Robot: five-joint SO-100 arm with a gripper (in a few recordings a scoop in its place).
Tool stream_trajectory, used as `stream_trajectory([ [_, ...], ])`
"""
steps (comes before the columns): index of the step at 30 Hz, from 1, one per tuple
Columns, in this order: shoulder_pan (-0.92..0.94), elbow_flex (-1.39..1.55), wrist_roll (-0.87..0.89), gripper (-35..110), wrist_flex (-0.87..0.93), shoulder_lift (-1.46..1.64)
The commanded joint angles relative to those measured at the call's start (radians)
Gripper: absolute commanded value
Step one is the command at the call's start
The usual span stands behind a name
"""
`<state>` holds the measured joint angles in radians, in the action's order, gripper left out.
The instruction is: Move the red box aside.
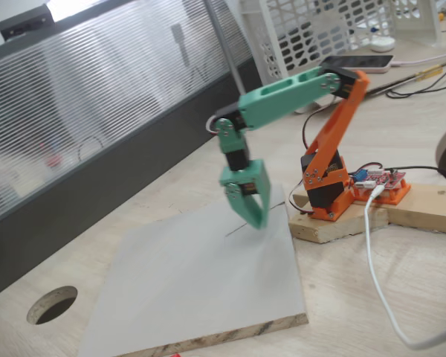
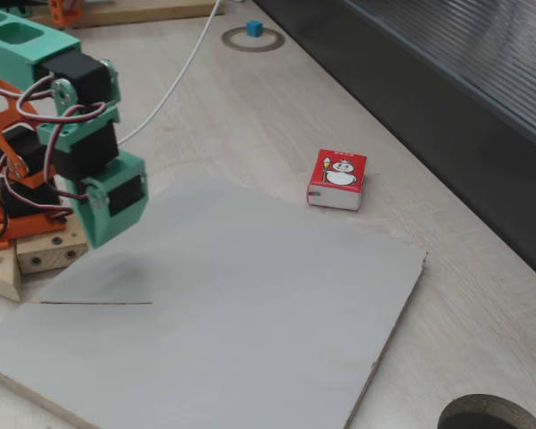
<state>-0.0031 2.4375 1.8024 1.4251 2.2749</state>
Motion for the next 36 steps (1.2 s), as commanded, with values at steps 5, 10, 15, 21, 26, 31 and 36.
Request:
stream_trajectory([
  [5,0.0,0.201,0.002,4,-0.005,0.164],
  [10,-0.002,0.075,-0.002,4,0.008,0.164],
  [15,0.002,-0.034,0.002,4,0.012,0.163],
  [21,0.003,-0.041,0.0,4,0.126,0.163],
  [26,-0.002,-0.04,0.0,4,0.232,0.163],
  [31,-0.006,-0.038,0.0,4,0.232,0.163],
  [36,0.002,-0.037,0.003,4,0.232,0.163],
])
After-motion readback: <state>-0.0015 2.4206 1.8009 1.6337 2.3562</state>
